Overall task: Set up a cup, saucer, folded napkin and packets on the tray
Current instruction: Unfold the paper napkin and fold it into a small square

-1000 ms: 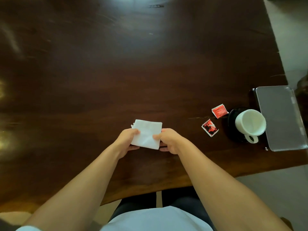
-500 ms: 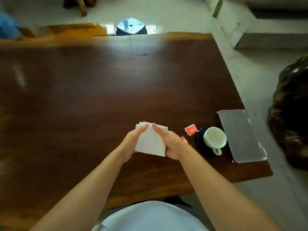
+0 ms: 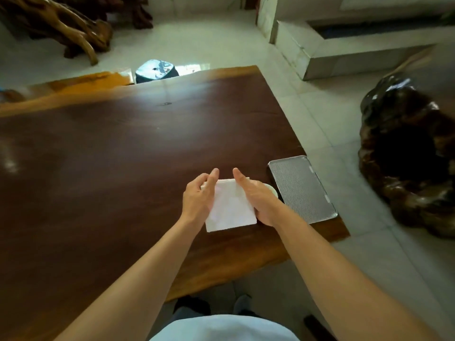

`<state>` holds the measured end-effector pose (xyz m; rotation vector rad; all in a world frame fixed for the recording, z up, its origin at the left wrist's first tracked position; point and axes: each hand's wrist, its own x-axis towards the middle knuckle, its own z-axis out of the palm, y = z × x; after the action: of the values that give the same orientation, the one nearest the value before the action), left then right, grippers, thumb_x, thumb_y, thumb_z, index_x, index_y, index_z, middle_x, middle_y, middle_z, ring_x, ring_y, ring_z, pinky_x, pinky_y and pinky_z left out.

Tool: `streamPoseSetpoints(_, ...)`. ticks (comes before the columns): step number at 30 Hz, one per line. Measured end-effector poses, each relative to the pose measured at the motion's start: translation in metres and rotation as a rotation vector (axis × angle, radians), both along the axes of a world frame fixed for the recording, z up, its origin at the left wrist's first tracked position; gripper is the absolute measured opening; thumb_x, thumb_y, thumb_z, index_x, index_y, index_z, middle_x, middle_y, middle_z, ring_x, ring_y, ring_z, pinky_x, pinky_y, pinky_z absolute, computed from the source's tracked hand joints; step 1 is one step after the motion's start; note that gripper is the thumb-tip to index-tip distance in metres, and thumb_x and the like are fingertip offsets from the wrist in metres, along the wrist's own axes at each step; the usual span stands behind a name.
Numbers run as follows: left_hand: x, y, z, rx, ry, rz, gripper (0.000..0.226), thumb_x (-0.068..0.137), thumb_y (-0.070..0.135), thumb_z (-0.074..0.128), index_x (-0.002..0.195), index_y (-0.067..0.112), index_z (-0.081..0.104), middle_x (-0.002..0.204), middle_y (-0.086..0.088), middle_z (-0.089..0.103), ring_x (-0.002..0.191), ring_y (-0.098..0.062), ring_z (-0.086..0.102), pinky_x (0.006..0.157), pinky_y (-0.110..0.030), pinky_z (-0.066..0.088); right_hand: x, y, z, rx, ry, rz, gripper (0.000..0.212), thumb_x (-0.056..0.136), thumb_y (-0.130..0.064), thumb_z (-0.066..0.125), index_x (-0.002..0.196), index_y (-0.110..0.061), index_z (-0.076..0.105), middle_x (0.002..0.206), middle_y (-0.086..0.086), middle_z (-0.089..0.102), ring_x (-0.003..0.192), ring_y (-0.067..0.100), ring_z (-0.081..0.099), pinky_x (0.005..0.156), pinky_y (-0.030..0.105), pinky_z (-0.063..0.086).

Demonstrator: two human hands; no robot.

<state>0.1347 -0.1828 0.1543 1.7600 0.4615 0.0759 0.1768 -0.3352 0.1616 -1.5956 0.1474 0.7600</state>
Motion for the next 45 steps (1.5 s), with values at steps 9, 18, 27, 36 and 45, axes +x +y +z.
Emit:
streamPoseSetpoints(9,0.015,-0.043,0.004,0.184,-0.143,0.002,0.011,0.105,0.017,0.051,0.095,0.018,0.056,0.081,0.007,0.062,0.069,-0.009,0.057,0.053,-0.011,0.044,-0.005,-0.025,0.003,-0.330,-0.486,-0.221,0.050,0.101,-0.045,0.049,0.064,-0.012,0.053,0.054,-0.005,0.045,0.055,0.014,0.044,0.056,0.032,0.032)
streamPoseSetpoints(18,0.044,-0.044,0.026,0.226,0.056,-0.243,0.063,0.095,0.062,0.039,0.072,0.010,0.066,0.065,0.003,0.065,0.061,-0.012,0.059,0.058,-0.034,0.045,0.019,-0.027,0.028,-0.479,-0.707,-0.203,0.050,0.103,-0.041,0.048,0.069,-0.004,0.051,0.061,0.006,0.055,0.058,0.017,0.047,0.055,0.030,0.034)
streamPoseSetpoints(27,0.072,-0.021,0.020,0.193,-0.302,-0.214,0.033,0.106,0.023,0.046,0.077,0.011,0.055,0.064,-0.001,0.057,0.055,-0.008,0.051,0.048,-0.017,0.036,0.040,-0.002,0.028,-0.503,-0.720,-0.204,0.046,0.103,-0.039,0.049,0.071,-0.006,0.046,0.059,-0.003,0.042,0.055,0.009,0.037,0.052,0.023,0.029)
streamPoseSetpoints(36,0.089,-0.009,0.005,0.533,-0.158,-0.285,0.066,0.104,0.043,0.041,0.044,0.021,0.031,0.037,0.009,0.036,0.039,-0.012,0.037,0.048,-0.031,0.024,0.056,-0.008,0.020,-0.542,-0.603,-0.224,0.055,0.103,-0.042,0.046,0.071,0.002,0.048,0.061,0.006,0.046,0.058,0.017,0.042,0.057,0.038,0.033)
streamPoseSetpoints(45,0.109,-0.074,-0.003,0.275,-0.143,-0.222,0.025,0.098,0.053,0.042,0.092,0.033,0.057,0.080,0.011,0.063,0.073,-0.004,0.058,0.062,-0.029,0.046,0.105,-0.052,-0.003,-0.591,-0.525,-0.307,0.043,0.107,-0.037,0.034,0.074,-0.012,0.046,0.069,-0.001,0.053,0.063,0.014,0.047,0.059,0.035,0.026)
